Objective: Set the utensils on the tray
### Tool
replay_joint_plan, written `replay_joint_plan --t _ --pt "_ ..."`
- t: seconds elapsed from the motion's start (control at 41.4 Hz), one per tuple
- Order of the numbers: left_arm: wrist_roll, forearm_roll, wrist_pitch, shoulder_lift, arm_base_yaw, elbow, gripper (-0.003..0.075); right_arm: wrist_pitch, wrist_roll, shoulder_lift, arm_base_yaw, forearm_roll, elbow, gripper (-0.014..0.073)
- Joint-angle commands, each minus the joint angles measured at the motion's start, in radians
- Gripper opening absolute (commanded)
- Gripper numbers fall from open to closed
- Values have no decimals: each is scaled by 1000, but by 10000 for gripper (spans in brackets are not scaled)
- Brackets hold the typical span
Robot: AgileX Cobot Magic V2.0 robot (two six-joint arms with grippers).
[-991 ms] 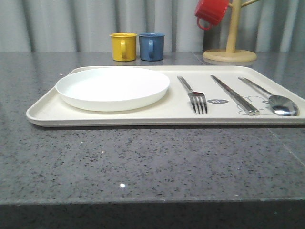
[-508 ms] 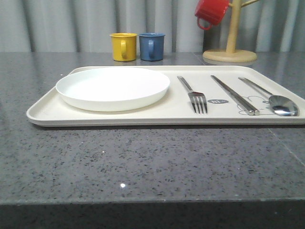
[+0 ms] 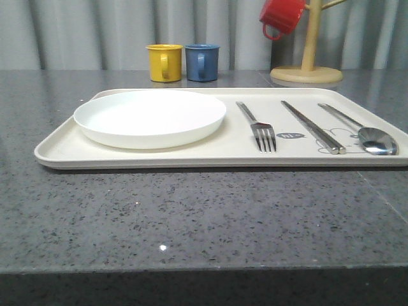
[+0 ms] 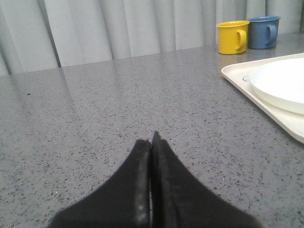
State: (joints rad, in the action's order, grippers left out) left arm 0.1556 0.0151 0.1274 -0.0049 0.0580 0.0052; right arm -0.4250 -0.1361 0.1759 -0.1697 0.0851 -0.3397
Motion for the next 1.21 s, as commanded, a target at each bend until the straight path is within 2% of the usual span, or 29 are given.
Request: replay_joint_plan --t 0.0,0.218,0.459,1.185 --pt "-5 9 -92 -20 8 3 -19 115 17 -19 38 -2 27 -113" --pt "-5 9 -92 -20 8 3 -19 239 117 -139 150 -85 218 -113" --pt "-5 9 -92 -20 8 3 -19 277 129 -202 182 -98 361 -113" --pt "-5 9 -92 -20 8 3 -19 251 129 -202 182 -98 363 -113"
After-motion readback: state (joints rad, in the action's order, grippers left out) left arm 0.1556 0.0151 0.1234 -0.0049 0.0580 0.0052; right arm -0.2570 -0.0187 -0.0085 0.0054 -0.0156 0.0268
